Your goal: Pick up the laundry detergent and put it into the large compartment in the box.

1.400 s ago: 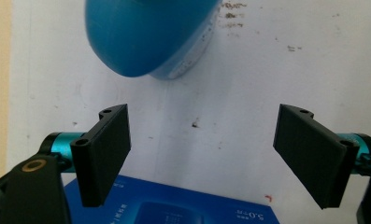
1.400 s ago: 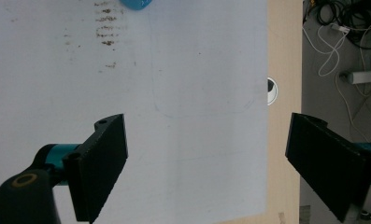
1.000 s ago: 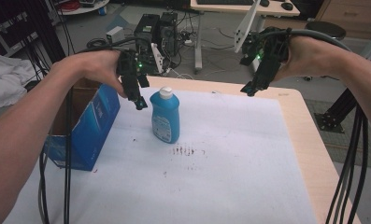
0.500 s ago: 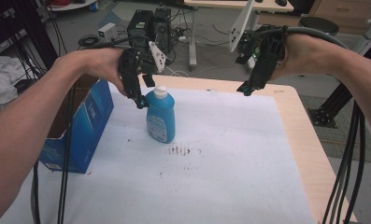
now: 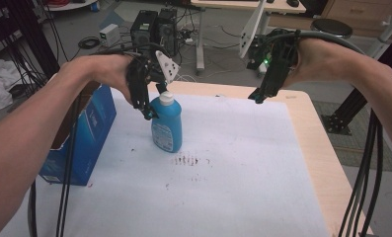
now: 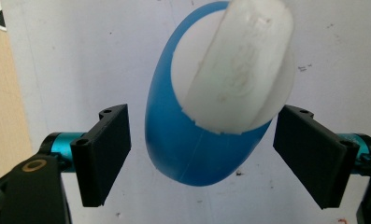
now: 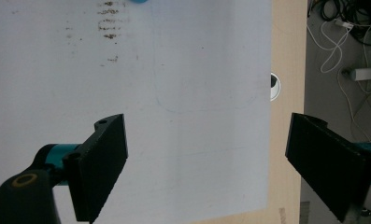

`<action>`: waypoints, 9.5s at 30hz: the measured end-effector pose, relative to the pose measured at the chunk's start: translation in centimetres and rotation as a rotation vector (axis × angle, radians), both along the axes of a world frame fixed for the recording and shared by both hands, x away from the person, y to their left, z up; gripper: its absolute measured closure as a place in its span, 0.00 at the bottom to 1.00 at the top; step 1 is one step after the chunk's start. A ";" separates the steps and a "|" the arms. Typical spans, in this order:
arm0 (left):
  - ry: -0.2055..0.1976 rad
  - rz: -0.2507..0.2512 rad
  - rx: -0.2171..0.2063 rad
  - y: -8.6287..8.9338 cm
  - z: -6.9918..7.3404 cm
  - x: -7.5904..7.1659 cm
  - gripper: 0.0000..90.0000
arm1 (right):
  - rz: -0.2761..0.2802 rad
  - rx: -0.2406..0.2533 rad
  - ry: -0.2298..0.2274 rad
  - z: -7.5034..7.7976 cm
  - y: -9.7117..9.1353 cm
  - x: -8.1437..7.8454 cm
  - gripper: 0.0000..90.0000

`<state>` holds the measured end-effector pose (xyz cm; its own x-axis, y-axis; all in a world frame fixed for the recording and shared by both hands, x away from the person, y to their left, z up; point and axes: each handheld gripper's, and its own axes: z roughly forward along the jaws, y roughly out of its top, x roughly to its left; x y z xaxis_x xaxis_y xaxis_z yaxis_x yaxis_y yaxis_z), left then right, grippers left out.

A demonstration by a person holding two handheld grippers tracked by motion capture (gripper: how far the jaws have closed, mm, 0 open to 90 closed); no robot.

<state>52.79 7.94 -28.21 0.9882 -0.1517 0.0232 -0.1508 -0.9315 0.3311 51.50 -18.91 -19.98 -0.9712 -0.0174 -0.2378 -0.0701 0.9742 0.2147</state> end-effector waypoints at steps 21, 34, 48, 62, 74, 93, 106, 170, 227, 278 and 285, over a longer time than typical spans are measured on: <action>0.008 -0.068 -0.006 -1.7 -0.3 -0.5 0.26 | -0.004 -0.010 -0.005 -0.1 -0.1 -0.1 0.14; 0.000 -0.069 -0.007 -1.6 -0.1 -0.6 0.32 | -0.004 -0.014 -0.008 -0.1 0.0 -0.3 0.13; -0.023 -0.078 -0.006 -1.6 -0.1 -0.6 0.38 | -0.008 -0.022 -0.012 -0.3 -0.2 -0.1 0.13; -0.029 -0.044 -0.002 -1.7 0.0 -0.7 0.40 | -0.006 -0.019 -0.019 -0.3 -0.2 -0.2 0.13; 0.011 0.036 0.007 -2.1 0.8 -1.3 0.40 | -0.016 -0.017 -0.018 -0.6 -0.7 -0.2 0.13; 0.032 0.201 0.061 -1.9 8.0 -4.4 0.41 | -0.022 -0.002 -0.026 -0.7 -0.8 -1.1 0.14; 0.035 0.384 0.062 0.8 14.4 -6.3 0.41 | -0.009 0.019 -0.037 -0.6 -0.9 -1.8 0.14; 0.075 1.091 0.153 18.1 12.1 -9.3 0.41 | 0.027 -0.010 -0.050 -1.1 0.5 -2.8 0.13; 0.087 1.059 0.202 17.5 1.1 -9.5 0.40 | 0.038 -0.043 -0.038 -2.7 1.6 -2.9 0.13; 0.078 1.038 0.191 17.2 2.2 -9.9 0.27 | 0.038 -0.047 -0.025 -2.6 1.6 -3.1 0.14; 0.054 1.018 0.190 17.0 3.5 -10.0 0.26 | 0.034 -0.045 -0.023 -2.6 1.6 -3.2 0.14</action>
